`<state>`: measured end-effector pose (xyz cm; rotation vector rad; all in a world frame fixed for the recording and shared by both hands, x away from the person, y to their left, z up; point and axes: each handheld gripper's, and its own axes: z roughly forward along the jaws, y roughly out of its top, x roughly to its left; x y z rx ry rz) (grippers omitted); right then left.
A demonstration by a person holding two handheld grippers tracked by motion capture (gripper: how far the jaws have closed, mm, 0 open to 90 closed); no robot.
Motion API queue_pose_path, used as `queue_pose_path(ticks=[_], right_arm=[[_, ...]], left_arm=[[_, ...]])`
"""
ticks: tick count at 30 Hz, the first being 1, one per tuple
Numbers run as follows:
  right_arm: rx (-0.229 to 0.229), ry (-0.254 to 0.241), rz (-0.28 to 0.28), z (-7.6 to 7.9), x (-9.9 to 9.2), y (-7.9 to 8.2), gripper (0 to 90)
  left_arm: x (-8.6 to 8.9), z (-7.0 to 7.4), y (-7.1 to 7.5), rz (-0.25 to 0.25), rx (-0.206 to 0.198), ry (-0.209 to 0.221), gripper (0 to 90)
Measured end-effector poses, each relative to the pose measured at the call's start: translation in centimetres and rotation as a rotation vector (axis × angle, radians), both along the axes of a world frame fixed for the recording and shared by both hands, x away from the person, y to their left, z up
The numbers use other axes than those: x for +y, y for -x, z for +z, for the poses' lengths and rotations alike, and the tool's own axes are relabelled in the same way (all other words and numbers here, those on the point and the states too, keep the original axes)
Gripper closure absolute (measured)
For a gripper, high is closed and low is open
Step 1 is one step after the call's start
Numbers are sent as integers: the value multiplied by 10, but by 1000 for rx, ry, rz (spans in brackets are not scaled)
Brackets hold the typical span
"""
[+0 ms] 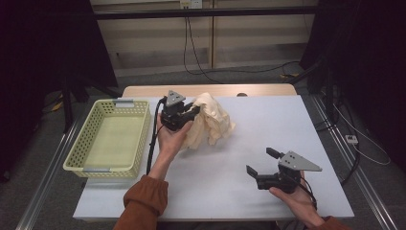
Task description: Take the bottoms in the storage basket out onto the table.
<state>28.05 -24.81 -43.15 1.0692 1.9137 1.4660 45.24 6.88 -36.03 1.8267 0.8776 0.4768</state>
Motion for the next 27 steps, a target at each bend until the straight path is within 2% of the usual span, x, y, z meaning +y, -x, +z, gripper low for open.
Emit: queue_pose_path(ticks=[5,7,13,22,24,27], right_arm=[[1,-1,3,0,0,0,35],[2,2,1,0,0,0,35],[1,2,2,0,0,0,35],[1,1,3,0,0,0,36],[0,1,3,0,0,1,36],[-1,2,3,0,0,1,35]], left_arm=[[-3,-5,0,-9,9,-18,721],[-4,-8,-1,-9,20,-16,718],[-8,-19,-3,-26,57,-46,710],[-15,-33,-4,-48,85,-67,704],[-17,-37,-5,-30,92,-88,699],[-18,-42,-9,-23,106,-90,697]])
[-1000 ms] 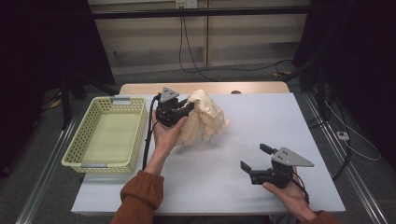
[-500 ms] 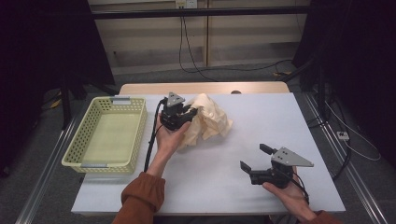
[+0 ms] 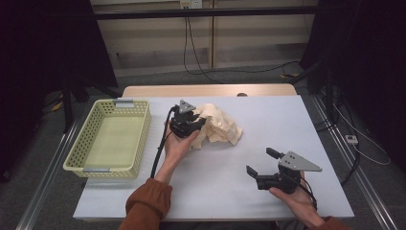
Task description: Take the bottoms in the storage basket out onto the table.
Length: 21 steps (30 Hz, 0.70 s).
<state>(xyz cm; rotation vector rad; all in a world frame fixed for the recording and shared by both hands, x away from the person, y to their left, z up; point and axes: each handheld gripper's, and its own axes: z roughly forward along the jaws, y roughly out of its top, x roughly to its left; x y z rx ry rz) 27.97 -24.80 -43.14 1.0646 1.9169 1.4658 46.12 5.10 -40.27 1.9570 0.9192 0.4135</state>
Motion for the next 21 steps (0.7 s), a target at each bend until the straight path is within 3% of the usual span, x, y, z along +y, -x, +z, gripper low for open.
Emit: queue_pose_path(ticks=[11,18,21], right_arm=[[3,-1,0,0,1,0,37],[4,-2,1,0,0,0,37],[4,-2,1,-1,0,-1,37]], left_arm=[[0,-12,-6,-2,11,-49,661],[-2,-25,-13,-40,51,-79,640],[-5,-28,-12,-57,50,-102,639]])
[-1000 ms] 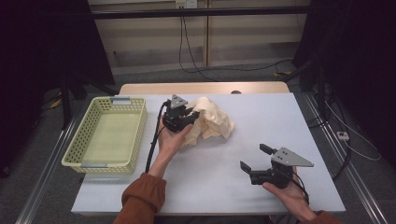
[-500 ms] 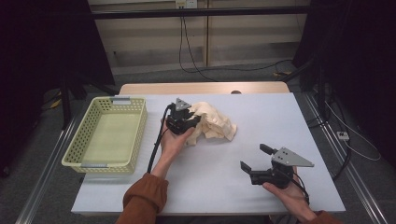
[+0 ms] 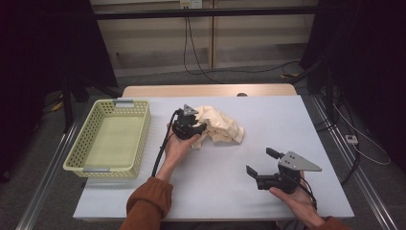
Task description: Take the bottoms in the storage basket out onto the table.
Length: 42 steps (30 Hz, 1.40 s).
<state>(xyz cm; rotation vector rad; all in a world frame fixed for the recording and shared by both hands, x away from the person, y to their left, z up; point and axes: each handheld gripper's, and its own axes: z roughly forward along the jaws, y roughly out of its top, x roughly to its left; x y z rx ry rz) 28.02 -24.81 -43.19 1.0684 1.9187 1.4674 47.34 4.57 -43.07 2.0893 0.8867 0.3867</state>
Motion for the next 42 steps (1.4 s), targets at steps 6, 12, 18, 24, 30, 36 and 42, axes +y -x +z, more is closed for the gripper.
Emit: queue_pose_path(ticks=[6,12,18,24,30,36,42], right_arm=[[0,-1,-1,0,0,0,37],[0,-1,-1,0,1,1,37],[-2,0,0,1,0,1,37],[-2,1,-2,1,0,1,37],[-3,2,-4,1,0,1,37],[-2,2,-5,1,0,1,37],[-1,1,-3,0,0,1,37]], left_arm=[[-8,-8,-2,-17,6,-45,629],[-8,-11,-8,-14,20,-35,600],[-8,-12,-6,10,-5,-35,519],[-7,-8,-4,2,-3,-12,437],[1,-4,-8,31,64,107,369],[2,0,-7,31,54,100,274],[1,6,-3,40,41,87,179]])
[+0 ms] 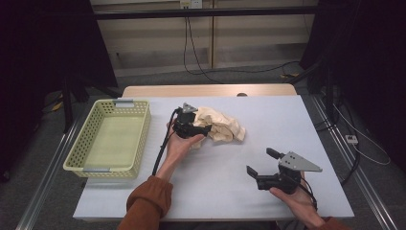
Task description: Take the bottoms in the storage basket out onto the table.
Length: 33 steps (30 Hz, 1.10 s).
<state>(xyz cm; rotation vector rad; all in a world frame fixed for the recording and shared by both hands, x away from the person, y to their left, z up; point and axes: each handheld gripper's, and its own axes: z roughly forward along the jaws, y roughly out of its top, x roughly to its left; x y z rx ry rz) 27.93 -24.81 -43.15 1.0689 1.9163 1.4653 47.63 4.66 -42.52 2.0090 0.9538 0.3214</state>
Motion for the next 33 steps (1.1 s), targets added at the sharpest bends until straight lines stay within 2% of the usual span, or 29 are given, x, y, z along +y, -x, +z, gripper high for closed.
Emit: queue_pose_path(ticks=[6,13,17,19,22,28,31,33], right_arm=[[2,1,-1,0,-1,0,37],[3,0,-9,0,-2,1,37],[5,-1,-6,-1,-2,0,37],[6,3,-5,-1,-2,0,37],[4,0,-6,-1,-3,0,37],[9,-8,-3,-2,-5,-2,37],[9,-10,2,-2,-4,-3,37],[8,-11,4,-2,-4,-3,37]], left_arm=[[2,5,2,0,-28,27,117],[9,14,4,-17,-54,31,75],[13,19,7,-46,-54,33,74],[13,21,10,-49,-77,24,73],[13,24,12,-55,-90,42,73],[13,26,14,-55,-101,34,63],[12,28,17,-50,-127,16,67],[12,30,19,-53,-128,14,72]])
